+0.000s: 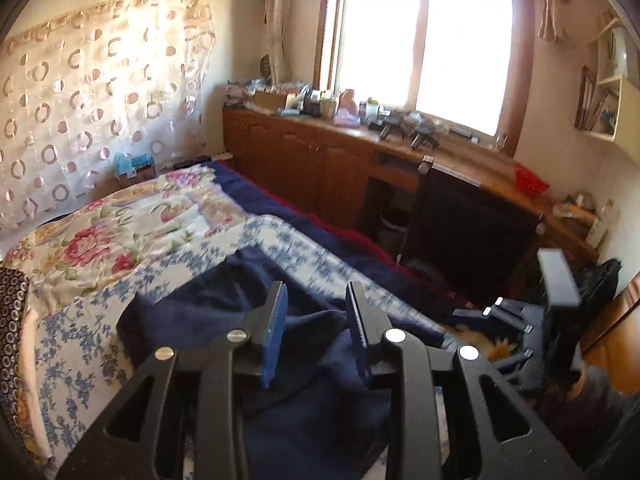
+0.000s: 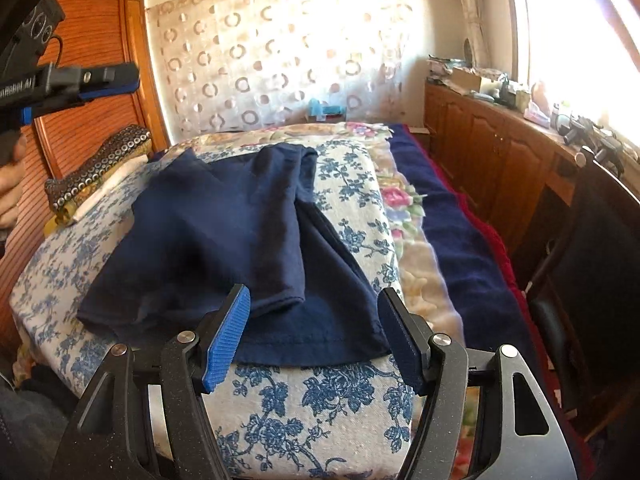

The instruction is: Fold small clothes

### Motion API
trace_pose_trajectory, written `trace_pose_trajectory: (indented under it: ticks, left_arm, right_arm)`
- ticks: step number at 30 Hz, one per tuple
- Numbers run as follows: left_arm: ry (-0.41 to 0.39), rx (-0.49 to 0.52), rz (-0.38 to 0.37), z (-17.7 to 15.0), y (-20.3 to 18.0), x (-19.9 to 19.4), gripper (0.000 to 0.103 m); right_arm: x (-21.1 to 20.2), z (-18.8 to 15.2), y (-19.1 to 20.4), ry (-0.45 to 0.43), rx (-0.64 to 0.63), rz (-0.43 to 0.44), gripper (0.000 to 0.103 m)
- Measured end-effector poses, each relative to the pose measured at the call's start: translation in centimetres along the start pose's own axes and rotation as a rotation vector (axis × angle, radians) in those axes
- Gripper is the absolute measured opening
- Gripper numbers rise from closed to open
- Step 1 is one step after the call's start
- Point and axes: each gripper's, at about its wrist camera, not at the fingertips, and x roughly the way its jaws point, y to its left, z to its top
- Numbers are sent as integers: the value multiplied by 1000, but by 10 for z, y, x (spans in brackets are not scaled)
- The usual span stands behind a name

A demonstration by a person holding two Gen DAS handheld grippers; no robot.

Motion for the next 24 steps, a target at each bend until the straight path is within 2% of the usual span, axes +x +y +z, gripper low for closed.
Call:
trace_pose_trajectory:
  ticks: [2,8,15,19,24]
  left_arm:
    - [22,4,23,-5,4,4,37]
    - [33,-22,92,-32,32,-10,44]
    - [57,-68,171,-71,73,-24,48]
    - [74,-113,204,-89,105,-28,49]
    - [66,-137,255,-100,130,-36,49]
  right_arm:
    - [3,0,-1,2,5,2,68]
    - [9,5,4,8,-5,28,68]
    - [30,31,27,21,-78,82,68]
    - [50,50,53,35,-150,110,68]
    - [80,73,100,61,-248,205,68]
